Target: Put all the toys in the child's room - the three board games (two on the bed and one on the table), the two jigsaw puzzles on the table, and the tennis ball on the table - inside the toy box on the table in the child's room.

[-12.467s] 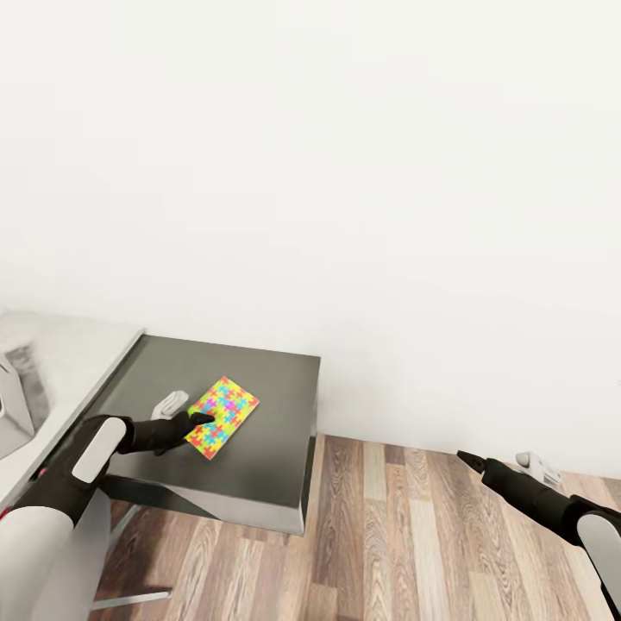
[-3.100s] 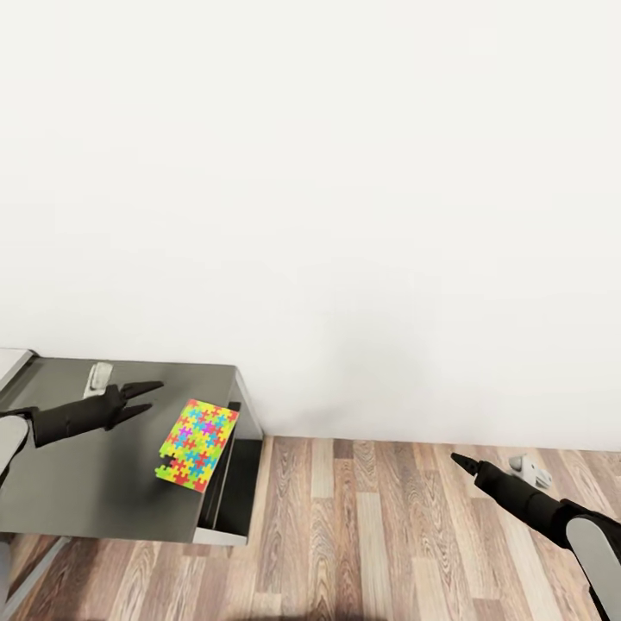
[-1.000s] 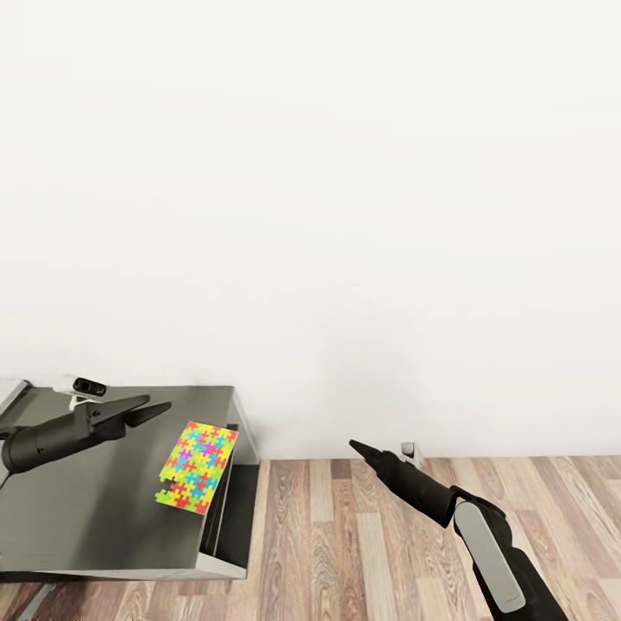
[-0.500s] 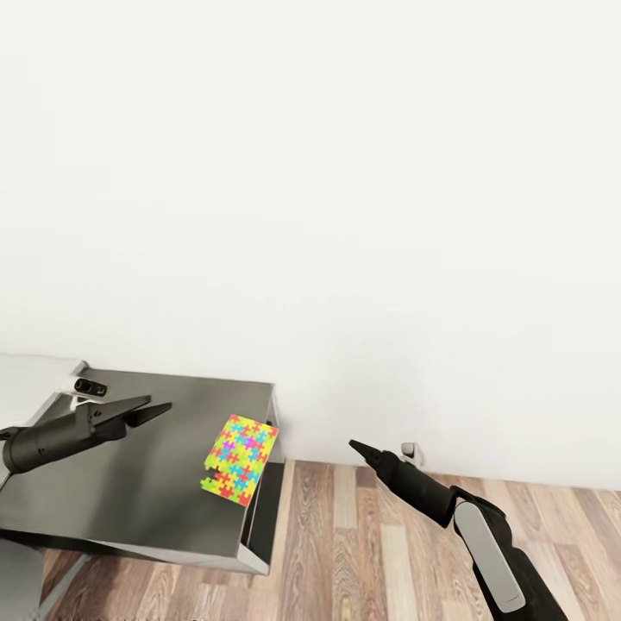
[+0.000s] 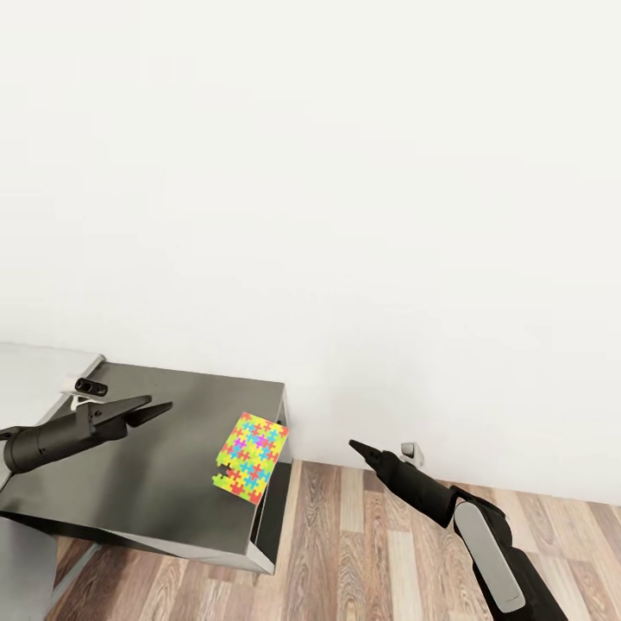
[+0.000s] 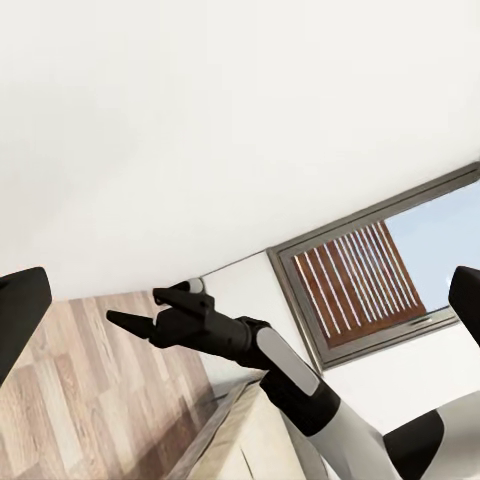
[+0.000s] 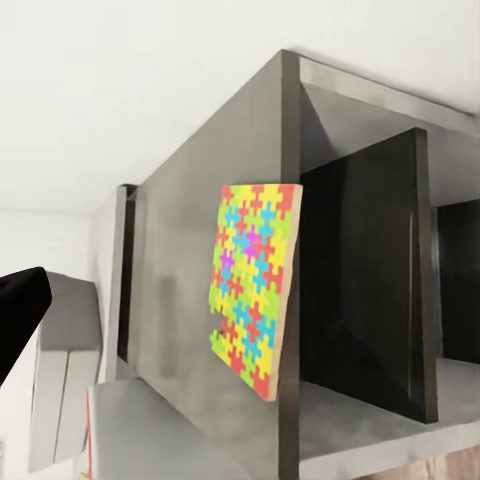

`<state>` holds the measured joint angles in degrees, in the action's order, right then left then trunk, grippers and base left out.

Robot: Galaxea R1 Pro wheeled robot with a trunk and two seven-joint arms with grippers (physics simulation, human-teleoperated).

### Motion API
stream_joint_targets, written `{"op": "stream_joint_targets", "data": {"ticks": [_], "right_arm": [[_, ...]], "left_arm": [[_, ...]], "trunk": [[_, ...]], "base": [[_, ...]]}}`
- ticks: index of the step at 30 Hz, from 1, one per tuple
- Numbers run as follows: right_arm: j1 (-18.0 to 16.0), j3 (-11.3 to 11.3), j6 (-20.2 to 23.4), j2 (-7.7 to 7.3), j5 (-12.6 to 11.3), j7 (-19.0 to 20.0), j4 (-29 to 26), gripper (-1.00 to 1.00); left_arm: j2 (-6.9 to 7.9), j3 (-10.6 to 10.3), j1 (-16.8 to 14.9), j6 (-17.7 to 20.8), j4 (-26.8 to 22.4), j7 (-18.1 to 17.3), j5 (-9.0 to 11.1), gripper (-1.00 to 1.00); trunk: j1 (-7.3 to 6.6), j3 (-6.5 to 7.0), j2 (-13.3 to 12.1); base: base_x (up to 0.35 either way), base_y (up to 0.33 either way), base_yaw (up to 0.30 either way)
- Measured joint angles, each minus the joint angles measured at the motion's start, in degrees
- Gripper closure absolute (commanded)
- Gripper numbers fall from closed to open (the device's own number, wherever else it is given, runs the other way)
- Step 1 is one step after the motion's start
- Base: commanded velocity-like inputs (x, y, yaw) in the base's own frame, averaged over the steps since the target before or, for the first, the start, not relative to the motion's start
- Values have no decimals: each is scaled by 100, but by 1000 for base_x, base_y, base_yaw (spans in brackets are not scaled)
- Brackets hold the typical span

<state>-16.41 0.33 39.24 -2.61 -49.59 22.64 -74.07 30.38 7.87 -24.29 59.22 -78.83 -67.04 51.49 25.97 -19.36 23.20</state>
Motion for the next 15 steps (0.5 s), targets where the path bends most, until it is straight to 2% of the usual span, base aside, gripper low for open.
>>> {"op": "stream_joint_targets", "data": {"ticks": [15], "right_arm": [[-7, 0, -27, 18, 19, -88, 47, -100]], "left_arm": [[-6, -4, 0, 5, 0, -1, 2, -100]], "trunk": [[330, -271, 604]], "base": [[0, 0, 1]]}}
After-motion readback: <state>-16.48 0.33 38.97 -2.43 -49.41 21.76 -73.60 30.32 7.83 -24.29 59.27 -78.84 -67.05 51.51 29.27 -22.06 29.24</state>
